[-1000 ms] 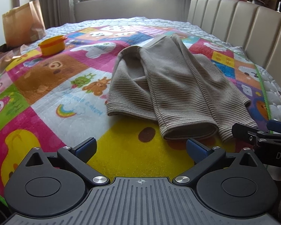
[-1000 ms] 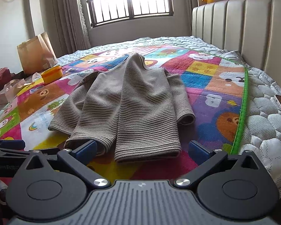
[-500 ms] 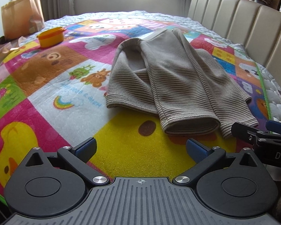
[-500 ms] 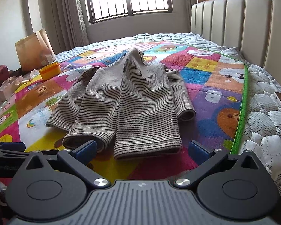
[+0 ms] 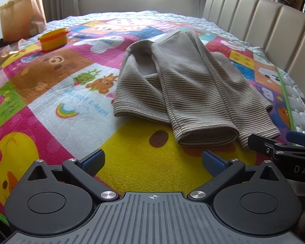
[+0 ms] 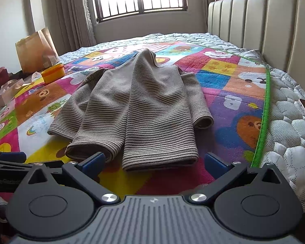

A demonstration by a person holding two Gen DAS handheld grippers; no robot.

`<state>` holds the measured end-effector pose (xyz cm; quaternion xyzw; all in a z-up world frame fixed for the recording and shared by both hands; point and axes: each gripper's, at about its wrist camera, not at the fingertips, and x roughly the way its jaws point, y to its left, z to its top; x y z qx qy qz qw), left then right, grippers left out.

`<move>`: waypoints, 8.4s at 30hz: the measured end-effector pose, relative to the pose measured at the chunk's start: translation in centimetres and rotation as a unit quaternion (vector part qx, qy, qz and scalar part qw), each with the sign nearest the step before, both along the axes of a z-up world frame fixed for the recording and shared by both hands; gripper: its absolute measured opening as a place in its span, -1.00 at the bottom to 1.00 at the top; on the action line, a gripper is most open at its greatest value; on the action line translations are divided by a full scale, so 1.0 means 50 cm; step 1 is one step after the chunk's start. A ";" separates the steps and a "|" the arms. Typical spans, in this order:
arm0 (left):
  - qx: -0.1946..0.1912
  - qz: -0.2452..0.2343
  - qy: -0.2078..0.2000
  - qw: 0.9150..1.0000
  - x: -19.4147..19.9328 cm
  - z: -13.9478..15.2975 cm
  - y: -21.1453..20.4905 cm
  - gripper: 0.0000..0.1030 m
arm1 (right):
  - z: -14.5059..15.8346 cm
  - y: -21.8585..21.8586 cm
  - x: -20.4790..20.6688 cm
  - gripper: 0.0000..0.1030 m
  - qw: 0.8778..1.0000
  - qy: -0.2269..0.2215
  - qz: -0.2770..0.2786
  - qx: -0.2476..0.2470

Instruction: Fold clothes

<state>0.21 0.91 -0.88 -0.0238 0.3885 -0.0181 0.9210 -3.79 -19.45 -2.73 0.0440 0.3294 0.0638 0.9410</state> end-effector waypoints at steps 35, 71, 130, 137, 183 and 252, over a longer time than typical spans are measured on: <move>-0.001 -0.001 0.010 1.000 0.007 0.002 0.002 1.00 | -0.004 -0.002 0.003 1.00 1.000 0.006 -0.002 0.004; -0.220 -0.128 -0.011 0.967 0.448 -0.002 0.056 1.00 | 0.018 -0.074 0.302 1.00 0.996 -0.056 -0.015 0.066; -0.058 -0.066 -0.090 0.992 0.445 0.075 0.307 1.00 | 0.122 0.123 0.249 0.96 0.984 -0.070 0.123 -0.106; 0.051 -0.104 -0.068 0.991 0.555 0.031 0.203 0.88 | 0.054 0.219 0.364 -0.34 0.962 -0.048 0.156 -0.218; 0.107 -0.044 -0.053 0.992 0.648 0.001 0.294 0.46 | 0.006 -0.059 0.583 -0.41 0.972 -0.012 0.041 -0.231; 0.152 -0.073 -0.080 0.983 0.226 -0.030 0.108 1.00 | -0.028 0.042 0.132 0.17 0.953 -0.142 0.042 -0.264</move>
